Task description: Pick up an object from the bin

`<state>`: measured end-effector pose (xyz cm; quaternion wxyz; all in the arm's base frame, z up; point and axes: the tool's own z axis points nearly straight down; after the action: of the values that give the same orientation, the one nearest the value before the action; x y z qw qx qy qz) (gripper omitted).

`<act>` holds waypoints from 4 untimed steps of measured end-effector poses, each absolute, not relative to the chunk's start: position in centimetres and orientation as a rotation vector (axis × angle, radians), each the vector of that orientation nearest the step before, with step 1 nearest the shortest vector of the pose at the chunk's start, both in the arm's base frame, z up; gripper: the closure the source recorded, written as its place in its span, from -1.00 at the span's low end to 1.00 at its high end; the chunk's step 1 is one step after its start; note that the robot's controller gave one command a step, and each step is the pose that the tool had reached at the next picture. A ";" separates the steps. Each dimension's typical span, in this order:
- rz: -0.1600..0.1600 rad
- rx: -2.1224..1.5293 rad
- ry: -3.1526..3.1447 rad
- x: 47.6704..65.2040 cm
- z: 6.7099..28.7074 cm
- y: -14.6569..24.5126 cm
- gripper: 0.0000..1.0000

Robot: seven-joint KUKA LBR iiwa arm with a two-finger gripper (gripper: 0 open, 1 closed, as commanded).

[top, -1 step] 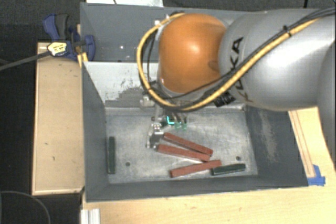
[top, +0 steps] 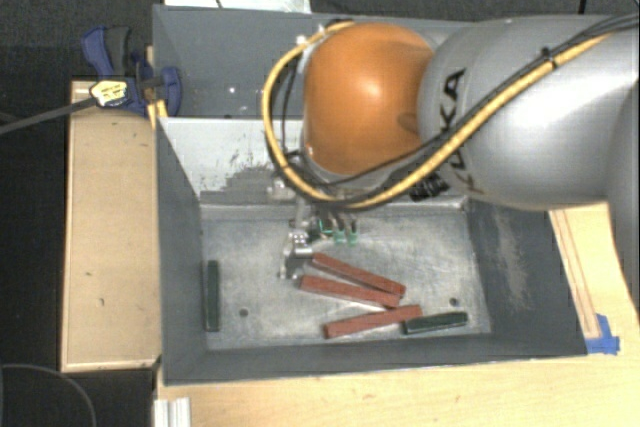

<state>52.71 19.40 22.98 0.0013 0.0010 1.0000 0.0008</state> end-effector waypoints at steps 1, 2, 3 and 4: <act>0.005 -0.054 3.133 52.9 17.9 16.0 -1.00; -0.002 0.097 3.145 51.7 15.4 14.2 -1.00; 0.003 0.142 3.132 50.5 12.6 11.2 -1.00; 0.009 0.263 3.122 53.5 7.5 5.5 1.00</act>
Offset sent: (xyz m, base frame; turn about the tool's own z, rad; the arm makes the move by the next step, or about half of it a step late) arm -0.0217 -0.0591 -0.0419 0.2259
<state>53.53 5.54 7.48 0.0041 0.0840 0.9965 0.0028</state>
